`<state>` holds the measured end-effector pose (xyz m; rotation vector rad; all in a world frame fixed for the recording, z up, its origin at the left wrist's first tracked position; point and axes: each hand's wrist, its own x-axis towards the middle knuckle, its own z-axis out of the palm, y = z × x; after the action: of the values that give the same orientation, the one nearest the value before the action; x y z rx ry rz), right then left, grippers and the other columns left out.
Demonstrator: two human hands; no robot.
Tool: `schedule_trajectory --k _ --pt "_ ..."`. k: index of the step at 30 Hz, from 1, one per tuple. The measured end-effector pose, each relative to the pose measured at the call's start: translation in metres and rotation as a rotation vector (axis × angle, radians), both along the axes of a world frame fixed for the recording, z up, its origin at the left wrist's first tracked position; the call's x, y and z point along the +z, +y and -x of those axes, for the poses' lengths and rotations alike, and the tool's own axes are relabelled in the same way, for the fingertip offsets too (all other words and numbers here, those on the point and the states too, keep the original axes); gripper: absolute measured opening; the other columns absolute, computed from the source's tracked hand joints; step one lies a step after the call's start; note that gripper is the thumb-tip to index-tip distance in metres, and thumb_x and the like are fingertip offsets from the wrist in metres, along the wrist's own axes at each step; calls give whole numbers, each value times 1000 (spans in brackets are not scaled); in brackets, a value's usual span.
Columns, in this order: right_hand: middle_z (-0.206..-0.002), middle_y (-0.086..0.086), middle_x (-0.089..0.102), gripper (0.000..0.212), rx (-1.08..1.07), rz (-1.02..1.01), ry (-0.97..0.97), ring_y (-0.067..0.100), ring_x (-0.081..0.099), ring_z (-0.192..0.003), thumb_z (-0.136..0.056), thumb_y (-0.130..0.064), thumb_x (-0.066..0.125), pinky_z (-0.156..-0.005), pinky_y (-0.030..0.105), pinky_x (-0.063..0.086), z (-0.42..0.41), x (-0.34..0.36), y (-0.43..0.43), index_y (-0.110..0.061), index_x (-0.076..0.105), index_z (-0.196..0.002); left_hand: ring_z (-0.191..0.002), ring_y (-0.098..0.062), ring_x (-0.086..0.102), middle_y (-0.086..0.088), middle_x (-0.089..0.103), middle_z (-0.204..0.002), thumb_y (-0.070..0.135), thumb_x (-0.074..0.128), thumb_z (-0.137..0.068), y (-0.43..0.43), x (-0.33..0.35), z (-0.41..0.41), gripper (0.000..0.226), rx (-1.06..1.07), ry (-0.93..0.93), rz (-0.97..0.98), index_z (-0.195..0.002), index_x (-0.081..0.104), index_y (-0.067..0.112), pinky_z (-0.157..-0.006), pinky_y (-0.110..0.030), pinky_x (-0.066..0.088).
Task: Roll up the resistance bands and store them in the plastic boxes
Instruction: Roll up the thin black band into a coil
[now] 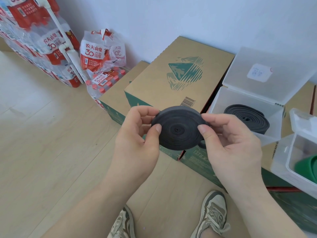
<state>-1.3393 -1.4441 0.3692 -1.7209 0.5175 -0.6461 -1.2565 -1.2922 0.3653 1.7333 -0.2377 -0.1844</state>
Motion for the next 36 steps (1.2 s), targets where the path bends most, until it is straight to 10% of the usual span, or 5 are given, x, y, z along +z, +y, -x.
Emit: schedule_trajectory --k 6,14,36 --pt "-91 -15 74 29 38 212 40 3 68 -91 -92 4 69 -81 7 46 0 -7 0 -25 75 -95 -103 3 65 19 67 -109 10 68 -95 3 -5 0 31 -98 -65 -253 -113 58 34 -86 -27 58" --pt "-92 -7 74 31 120 312 43 4 66 -94 -88 13 68 -82 4 43 0 -11 4 -17 77 -94 -104 -3 62 15 68 -111 8 68 -92 2 -4 6 30 -231 -495 -370 -118 66 23 -85 -30 54" --pt "-95 -5 80 28 104 -201 56 4 72 -90 -91 -2 73 -79 11 53 -3 -1 -6 -28 78 -100 -93 -14 69 13 75 -98 2 65 -97 0 6 1 32 -54 11 14 -101 70 33 -73 -21 57"
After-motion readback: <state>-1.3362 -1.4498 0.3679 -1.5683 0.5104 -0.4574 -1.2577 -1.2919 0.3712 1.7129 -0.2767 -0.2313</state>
